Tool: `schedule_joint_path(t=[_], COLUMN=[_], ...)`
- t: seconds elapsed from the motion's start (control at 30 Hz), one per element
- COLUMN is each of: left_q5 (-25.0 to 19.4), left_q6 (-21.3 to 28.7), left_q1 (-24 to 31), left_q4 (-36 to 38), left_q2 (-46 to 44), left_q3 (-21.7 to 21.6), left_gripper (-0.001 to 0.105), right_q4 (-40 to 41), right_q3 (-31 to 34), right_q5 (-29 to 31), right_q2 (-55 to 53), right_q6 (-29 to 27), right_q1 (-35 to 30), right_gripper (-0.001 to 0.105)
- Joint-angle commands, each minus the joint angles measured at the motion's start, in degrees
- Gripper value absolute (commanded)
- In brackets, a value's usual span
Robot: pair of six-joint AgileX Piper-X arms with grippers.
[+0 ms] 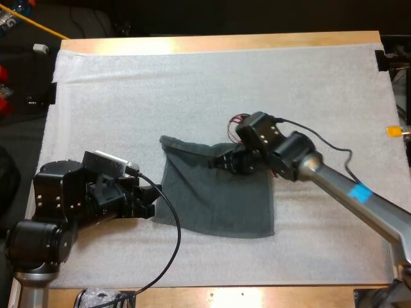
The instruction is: Pick towel from pile, fold and stack
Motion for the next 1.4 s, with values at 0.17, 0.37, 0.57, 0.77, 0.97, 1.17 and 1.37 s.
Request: schedule_joint_path(t=[0.17, 0.37, 0.57, 0.77, 0.97, 1.17, 1.37], left_q5=[-0.33, -0.33, -0.33, -0.33, -0.33, -0.33, -0.33], left_q6=[0.07, 0.01, 0.01, 0.01, 0.01, 0.01, 0.01], left_q1=[-0.01, -0.01, -0.01, -0.01, -0.01, -0.01, -0.01], left_q4=[0.03, 0.1, 0.1, 0.1, 0.1, 0.1, 0.1], left_q2=[-0.22, -0.22, -0.22, -0.22, -0.22, -0.22, -0.22], left_q3=[-0.34, -0.34, -0.34, -0.34, -0.34, -0.34, -0.34], left_gripper=[0.054, 0.054, 0.054, 0.054, 0.054, 0.054, 0.054], right_q4=[1.53, 2.48, 4.05, 3.8, 0.55, -4.78, -12.05], right_q3=[-7.94, -13.2, -15.07, -15.19, -15.19, -15.19, -15.26], right_q5=[-0.71, -2.27, -6.11, -7.06, -6.89, -0.23, 9.35], right_q2=[8.31, 14.75, 19.07, 22.46, 24.18, 24.17, 22.63], right_q6=[0.23, 2.51, 2.5, 3.45, 8.07, 13.46, 13.92], right_q1=[-0.66, -1.8, -2.02, -2.22, -3.51, -5.75, -7.74], right_gripper=[0.0, 0.0, 0.0, 0.0, 0.0, 0.0, 0.0])
